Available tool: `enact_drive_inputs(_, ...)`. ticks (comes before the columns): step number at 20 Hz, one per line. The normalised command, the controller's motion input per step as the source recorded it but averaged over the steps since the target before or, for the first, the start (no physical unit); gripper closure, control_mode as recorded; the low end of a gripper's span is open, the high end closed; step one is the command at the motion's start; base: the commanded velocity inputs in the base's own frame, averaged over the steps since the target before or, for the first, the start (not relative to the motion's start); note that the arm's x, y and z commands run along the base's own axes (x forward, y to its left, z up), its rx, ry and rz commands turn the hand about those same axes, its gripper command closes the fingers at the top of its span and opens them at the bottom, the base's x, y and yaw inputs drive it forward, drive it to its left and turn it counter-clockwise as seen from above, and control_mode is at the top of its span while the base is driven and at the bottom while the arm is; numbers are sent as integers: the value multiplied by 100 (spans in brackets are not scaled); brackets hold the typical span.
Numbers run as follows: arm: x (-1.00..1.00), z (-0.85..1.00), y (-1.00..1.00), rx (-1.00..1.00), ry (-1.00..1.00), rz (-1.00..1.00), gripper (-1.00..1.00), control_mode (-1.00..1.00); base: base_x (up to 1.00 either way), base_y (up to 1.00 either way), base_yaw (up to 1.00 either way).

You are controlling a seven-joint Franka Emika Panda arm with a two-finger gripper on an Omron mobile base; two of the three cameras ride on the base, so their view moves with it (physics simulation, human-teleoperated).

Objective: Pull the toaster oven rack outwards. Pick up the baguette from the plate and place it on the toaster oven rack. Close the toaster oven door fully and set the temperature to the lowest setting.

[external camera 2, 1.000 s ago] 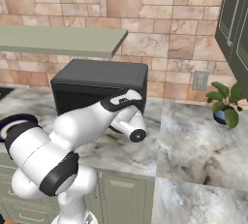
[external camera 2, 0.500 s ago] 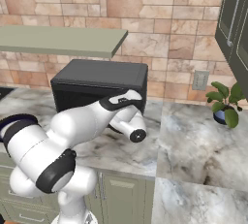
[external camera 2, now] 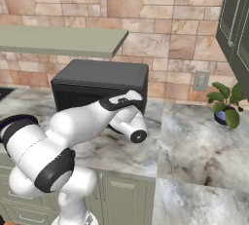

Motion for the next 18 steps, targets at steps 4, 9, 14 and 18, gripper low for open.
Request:
enact_drive_inputs(4, 0, 0, 0, 0, 0, 0, -100, -100, 0, 0, 0)
enact_drive_inputs(9, 0, 0, 0, 0, 0, 0, -100, -100, 0, 0, 0)
enact_drive_inputs(14, 0, 0, 0, 0, 0, 0, -100, -100, 0, 0, 0)
enact_drive_inputs(18, 0, 0, 0, 0, 0, 0, -100, -100, 0, 0, 0)
